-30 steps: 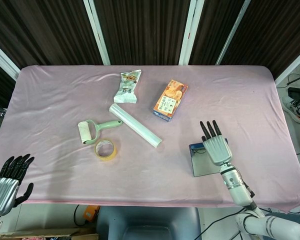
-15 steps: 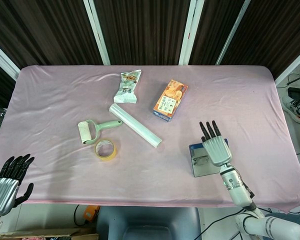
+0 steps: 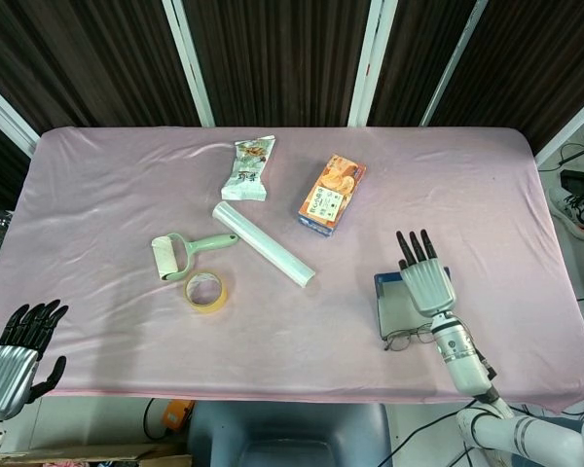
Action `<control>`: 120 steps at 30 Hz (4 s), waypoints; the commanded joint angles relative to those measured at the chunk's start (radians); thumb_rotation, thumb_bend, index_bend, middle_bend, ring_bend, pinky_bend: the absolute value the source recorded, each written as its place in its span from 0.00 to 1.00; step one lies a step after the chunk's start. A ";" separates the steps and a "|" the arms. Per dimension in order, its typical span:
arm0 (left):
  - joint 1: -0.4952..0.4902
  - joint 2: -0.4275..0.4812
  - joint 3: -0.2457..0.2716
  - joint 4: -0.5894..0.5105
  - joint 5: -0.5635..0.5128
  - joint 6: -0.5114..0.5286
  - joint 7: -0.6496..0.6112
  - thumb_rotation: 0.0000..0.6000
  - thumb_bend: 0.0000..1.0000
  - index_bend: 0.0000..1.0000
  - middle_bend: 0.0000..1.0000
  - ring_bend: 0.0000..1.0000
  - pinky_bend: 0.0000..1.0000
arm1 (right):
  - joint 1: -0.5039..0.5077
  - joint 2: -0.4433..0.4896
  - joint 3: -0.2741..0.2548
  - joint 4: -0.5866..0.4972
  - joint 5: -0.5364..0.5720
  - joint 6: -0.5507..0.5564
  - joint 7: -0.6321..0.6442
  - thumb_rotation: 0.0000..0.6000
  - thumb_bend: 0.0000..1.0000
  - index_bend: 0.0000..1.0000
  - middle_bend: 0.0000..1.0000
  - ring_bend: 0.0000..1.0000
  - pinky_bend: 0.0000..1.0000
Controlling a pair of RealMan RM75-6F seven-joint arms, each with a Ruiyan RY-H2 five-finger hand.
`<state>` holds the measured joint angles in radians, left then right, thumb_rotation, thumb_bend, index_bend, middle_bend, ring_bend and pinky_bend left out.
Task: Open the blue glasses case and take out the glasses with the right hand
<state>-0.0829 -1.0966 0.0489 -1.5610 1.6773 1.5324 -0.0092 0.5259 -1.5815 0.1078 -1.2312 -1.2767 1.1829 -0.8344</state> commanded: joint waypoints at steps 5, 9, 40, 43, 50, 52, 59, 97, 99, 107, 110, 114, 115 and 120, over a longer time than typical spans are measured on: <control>0.002 0.000 0.000 -0.001 0.001 0.004 0.002 1.00 0.43 0.00 0.04 0.05 0.05 | 0.014 -0.010 0.046 0.056 0.063 -0.022 -0.003 1.00 0.60 0.58 0.04 0.00 0.00; 0.002 -0.002 0.000 0.000 0.000 0.003 0.004 1.00 0.43 0.00 0.04 0.05 0.05 | 0.025 -0.028 0.073 0.125 0.113 -0.051 0.002 1.00 0.60 0.57 0.04 0.00 0.00; -0.004 -0.004 0.000 -0.009 -0.005 -0.011 0.021 1.00 0.43 0.00 0.04 0.05 0.05 | -0.064 0.181 -0.052 -0.153 -0.027 -0.031 0.262 1.00 0.39 0.44 0.03 0.00 0.00; -0.001 -0.004 0.001 -0.009 -0.001 -0.005 0.022 1.00 0.43 0.00 0.04 0.05 0.05 | -0.090 0.234 -0.109 -0.232 -0.095 -0.013 0.282 1.00 0.42 0.50 0.03 0.00 0.00; 0.002 -0.004 0.002 -0.007 0.002 0.003 0.017 1.00 0.43 0.00 0.04 0.05 0.05 | -0.116 0.265 -0.187 -0.267 -0.173 -0.041 0.338 1.00 0.44 0.53 0.03 0.00 0.00; 0.002 -0.003 0.001 -0.006 0.001 0.003 0.014 1.00 0.43 0.00 0.04 0.05 0.05 | -0.115 0.257 -0.189 -0.260 -0.174 -0.054 0.345 1.00 0.44 0.54 0.03 0.00 0.00; 0.003 0.000 -0.001 -0.002 -0.002 0.007 0.000 1.00 0.43 0.00 0.04 0.05 0.05 | -0.113 0.226 -0.180 -0.225 -0.170 -0.078 0.338 1.00 0.49 0.56 0.03 0.00 0.00; 0.006 0.001 0.001 0.001 0.004 0.012 -0.009 1.00 0.43 0.00 0.04 0.05 0.05 | -0.106 0.181 -0.142 -0.260 -0.199 -0.081 0.322 1.00 0.63 0.76 0.06 0.00 0.00; 0.005 0.001 0.002 0.001 0.006 0.011 -0.008 1.00 0.43 0.00 0.04 0.05 0.05 | -0.091 0.173 -0.128 -0.303 -0.205 -0.084 0.298 1.00 0.63 0.75 0.06 0.00 0.00; 0.007 0.002 0.002 0.004 0.009 0.016 -0.012 1.00 0.43 0.00 0.04 0.05 0.05 | 0.012 0.031 -0.022 -0.419 -0.081 -0.174 0.084 1.00 0.63 0.74 0.06 0.00 0.00; 0.006 0.003 0.001 0.008 0.007 0.017 -0.018 1.00 0.43 0.00 0.04 0.05 0.05 | 0.053 -0.057 0.011 -0.408 -0.011 -0.194 -0.006 1.00 0.63 0.74 0.06 0.00 0.00; 0.008 0.008 -0.001 0.013 0.005 0.022 -0.035 1.00 0.43 0.00 0.04 0.05 0.05 | 0.100 -0.169 0.038 -0.369 0.055 -0.203 -0.073 1.00 0.63 0.73 0.06 0.00 0.00; 0.009 0.009 -0.001 0.015 0.004 0.025 -0.041 1.00 0.43 0.00 0.04 0.05 0.05 | 0.109 -0.190 0.042 -0.359 0.066 -0.203 -0.082 1.00 0.63 0.73 0.06 0.00 0.00; 0.010 0.014 -0.005 0.023 -0.002 0.030 -0.065 1.00 0.43 0.00 0.04 0.05 0.05 | 0.144 -0.273 0.049 -0.297 0.097 -0.198 -0.096 1.00 0.63 0.69 0.06 0.00 0.00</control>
<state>-0.0728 -1.0832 0.0446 -1.5390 1.6764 1.5617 -0.0729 0.6521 -1.8309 0.1489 -1.5503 -1.1964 0.9866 -0.9183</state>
